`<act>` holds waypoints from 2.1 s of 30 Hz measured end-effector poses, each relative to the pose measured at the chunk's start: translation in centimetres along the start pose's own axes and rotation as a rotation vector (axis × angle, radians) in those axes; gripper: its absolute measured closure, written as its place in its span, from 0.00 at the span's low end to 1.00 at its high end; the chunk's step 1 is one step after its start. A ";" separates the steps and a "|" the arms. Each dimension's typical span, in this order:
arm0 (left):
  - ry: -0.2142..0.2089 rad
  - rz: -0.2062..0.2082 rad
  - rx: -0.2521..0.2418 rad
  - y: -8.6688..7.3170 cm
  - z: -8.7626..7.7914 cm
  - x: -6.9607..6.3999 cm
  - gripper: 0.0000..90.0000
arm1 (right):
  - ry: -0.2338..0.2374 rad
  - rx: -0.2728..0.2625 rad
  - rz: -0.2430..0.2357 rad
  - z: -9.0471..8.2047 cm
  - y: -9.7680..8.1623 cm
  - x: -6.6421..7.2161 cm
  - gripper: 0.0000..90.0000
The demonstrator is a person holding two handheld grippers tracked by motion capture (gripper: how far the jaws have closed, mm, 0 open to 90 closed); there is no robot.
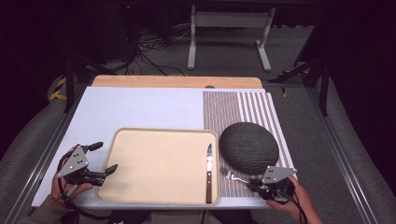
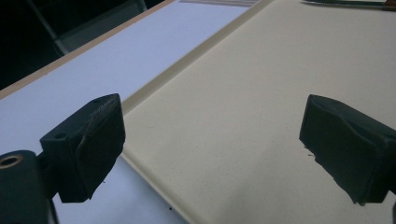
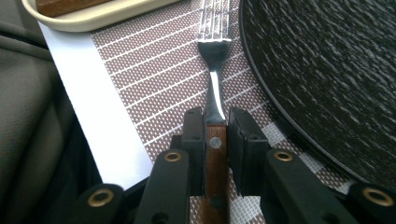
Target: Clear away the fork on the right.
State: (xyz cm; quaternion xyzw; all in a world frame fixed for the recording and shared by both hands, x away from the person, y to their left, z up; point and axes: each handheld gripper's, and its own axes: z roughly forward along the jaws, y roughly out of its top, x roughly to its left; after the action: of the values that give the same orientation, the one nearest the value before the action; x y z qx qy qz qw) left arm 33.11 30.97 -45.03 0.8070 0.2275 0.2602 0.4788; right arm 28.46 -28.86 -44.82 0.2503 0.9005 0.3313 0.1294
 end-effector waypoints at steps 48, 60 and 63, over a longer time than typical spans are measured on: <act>0.009 0.004 -0.016 0.0 -0.3 0.1 0.08 | -0.135 -0.163 0.016 0.7 5.4 1.4 0.87; -0.001 0.007 -0.013 0.0 -0.4 0.0 0.07 | -0.153 -0.182 -0.005 2.0 9.7 1.6 0.87; 0.000 0.008 -0.008 0.0 -0.3 0.1 0.07 | -0.147 -0.175 -0.010 2.9 10.6 1.7 0.87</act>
State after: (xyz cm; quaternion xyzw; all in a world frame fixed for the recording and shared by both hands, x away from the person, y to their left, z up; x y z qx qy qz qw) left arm 32.96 31.24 -44.91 0.8060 0.2230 0.2631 0.4810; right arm 32.03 -19.47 -40.04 0.2572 0.8574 0.3886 0.2184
